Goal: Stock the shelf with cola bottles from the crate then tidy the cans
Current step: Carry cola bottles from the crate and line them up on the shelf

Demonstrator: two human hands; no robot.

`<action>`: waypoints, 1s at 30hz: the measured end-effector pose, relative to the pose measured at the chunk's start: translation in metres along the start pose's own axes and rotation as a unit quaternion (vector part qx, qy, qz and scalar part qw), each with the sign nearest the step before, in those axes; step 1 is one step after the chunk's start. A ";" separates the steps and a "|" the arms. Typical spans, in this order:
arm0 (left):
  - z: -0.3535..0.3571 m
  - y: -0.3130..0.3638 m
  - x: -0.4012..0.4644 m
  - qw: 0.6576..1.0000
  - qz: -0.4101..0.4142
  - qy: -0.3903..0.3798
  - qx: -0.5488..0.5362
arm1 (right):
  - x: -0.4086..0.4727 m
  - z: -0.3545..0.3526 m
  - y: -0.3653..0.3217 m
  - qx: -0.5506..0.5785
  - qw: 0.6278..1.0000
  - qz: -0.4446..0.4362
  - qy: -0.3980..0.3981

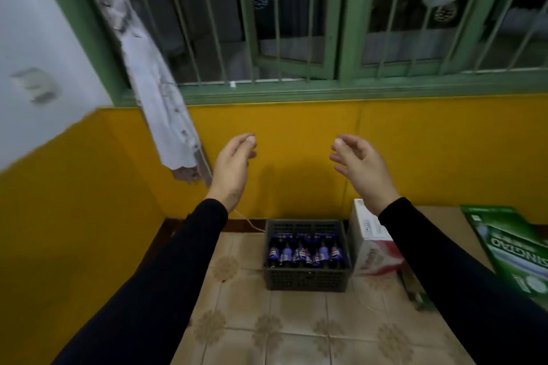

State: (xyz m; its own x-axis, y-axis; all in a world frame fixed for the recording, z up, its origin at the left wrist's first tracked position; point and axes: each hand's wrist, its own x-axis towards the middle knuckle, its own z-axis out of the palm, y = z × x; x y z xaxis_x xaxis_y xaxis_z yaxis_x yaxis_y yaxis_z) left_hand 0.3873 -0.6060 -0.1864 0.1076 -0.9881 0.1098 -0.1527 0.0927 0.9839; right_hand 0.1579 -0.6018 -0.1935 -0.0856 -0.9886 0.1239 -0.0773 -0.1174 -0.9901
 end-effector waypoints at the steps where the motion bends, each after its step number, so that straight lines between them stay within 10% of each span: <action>1: 0.011 -0.008 0.019 1.000 -0.008 -0.021 -0.001 | 0.015 -0.005 0.010 -0.007 1.000 0.012 0.008; 19: 0.117 -0.235 0.269 0.956 -0.233 -0.159 0.083 | 0.237 -0.004 0.254 -0.175 0.943 0.282 0.007; 30: 0.214 -0.579 0.288 0.887 -0.388 -0.145 0.206 | 0.298 -0.015 0.624 -0.315 0.856 0.394 -0.114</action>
State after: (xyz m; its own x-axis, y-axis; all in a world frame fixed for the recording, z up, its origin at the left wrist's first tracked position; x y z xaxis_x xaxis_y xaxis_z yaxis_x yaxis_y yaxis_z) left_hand 0.2963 -0.9702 -0.7544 0.0897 -0.7302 -0.6773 -0.4949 -0.6228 0.6060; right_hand 0.0694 -0.9685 -0.7731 -0.1668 -0.7382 -0.6536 -0.6111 0.5976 -0.5190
